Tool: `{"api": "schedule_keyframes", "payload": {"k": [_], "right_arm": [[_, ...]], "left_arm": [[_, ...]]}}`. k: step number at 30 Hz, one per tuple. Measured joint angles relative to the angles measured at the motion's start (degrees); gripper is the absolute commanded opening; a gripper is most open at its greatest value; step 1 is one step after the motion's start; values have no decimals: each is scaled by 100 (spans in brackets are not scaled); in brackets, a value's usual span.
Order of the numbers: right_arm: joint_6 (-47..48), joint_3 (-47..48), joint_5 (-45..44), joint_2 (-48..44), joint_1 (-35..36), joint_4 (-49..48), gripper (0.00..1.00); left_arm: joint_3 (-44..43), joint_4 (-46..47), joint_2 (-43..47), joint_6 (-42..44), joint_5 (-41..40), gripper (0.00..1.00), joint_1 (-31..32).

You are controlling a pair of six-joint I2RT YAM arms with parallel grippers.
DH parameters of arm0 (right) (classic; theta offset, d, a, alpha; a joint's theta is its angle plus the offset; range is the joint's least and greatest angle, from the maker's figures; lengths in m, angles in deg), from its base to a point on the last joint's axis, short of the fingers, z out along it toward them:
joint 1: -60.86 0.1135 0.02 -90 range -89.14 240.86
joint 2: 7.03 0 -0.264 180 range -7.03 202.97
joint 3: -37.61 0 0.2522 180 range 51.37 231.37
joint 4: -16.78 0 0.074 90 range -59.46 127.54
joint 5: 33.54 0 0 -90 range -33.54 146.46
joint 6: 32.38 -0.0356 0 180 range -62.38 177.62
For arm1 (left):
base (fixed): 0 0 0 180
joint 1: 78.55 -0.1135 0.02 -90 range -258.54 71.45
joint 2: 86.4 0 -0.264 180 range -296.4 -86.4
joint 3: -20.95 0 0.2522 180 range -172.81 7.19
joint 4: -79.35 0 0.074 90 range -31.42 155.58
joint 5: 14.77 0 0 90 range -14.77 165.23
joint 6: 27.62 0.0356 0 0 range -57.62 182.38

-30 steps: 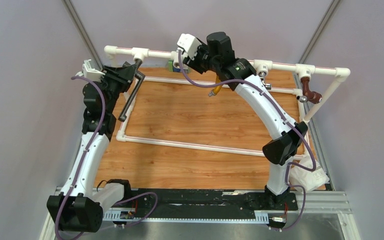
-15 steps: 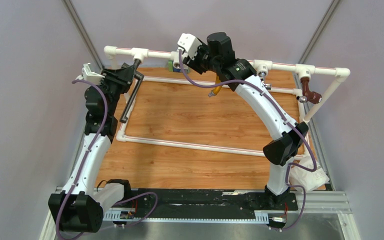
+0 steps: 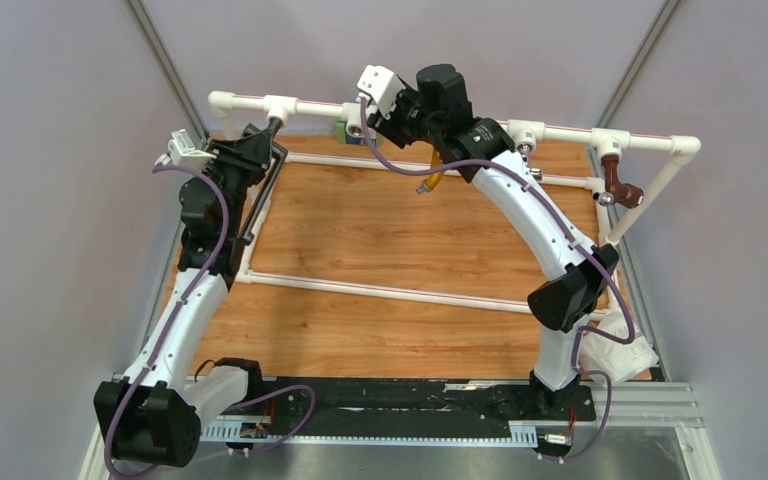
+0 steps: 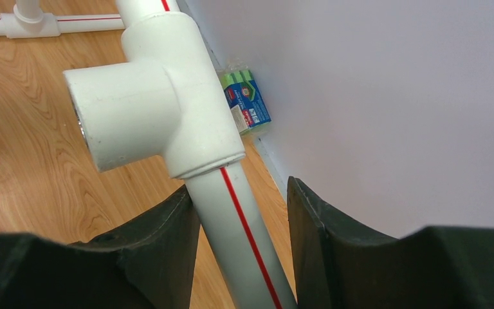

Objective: Install the water faucets

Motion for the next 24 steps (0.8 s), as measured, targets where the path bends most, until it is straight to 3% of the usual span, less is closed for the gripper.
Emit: {"api": "schedule_keyframes", "payload": {"k": [11, 17, 24], "right_arm": [[-94, -11, 149, -9, -46, -50, 0], [-118, -37, 192, -20, -50, -85, 0], [-146, -142, 254, -83, -50, -175, 0]], "left_arm": [[201, 225, 28, -417, -1316, 0, 691], [175, -44, 33, -1368, -1565, 0, 793], [-254, -999, 37, -2221, -1543, 0, 686]]}}
